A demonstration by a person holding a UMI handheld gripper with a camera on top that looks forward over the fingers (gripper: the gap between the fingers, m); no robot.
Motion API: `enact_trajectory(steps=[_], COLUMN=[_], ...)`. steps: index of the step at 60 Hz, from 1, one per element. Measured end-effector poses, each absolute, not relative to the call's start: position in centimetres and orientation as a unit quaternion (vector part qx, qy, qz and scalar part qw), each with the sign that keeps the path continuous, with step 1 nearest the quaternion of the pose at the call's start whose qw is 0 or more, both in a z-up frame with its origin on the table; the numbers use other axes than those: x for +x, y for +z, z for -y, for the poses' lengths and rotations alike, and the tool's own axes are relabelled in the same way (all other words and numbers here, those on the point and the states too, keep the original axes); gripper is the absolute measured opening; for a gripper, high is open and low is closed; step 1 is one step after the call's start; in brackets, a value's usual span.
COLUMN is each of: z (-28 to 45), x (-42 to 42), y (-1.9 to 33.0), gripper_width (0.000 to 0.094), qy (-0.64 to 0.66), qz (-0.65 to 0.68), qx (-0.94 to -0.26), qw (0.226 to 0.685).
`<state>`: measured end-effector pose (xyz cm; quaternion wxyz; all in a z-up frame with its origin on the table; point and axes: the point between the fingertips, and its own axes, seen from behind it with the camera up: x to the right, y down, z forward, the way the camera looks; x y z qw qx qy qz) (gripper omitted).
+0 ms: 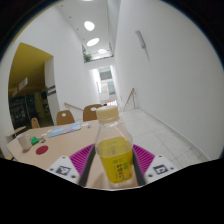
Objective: Pour water
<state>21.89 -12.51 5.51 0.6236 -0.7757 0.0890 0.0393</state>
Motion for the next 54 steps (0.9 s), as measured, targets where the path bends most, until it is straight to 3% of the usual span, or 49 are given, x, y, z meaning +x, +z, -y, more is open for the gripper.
enact_trajectory(steps=[2,4,11,18,23,34,41,47,54], z=[12.2,12.0,11.8,12.2,12.0,8.2,4.8,1.5,-1.2], x=[21.6,21.7,22.2,22.0,19.4,9.1,-1.1,-10.6,-18.4], y=[5.1,5.4,5.3,5.2,7.5,18.6,24.4,24.4,21.4], gripper_width=[0.0454,0.0448,0.0295,0.0265,0.0263,0.0263,0.0264,0.0264,0.0263], qy=[0.045,0.046,-0.001,-0.047,-0.07,-0.256,-0.404,-0.5,-0.588], qz=[-0.093,-0.104,-0.111,-0.102,-0.077,0.12,0.287,0.405,0.504], qx=[-0.777,-0.767,-0.759,-0.771,-0.77,-0.734,-0.647,-0.556,-0.432], qw=[0.621,0.631,0.641,0.627,0.629,0.617,0.579,0.526,0.462])
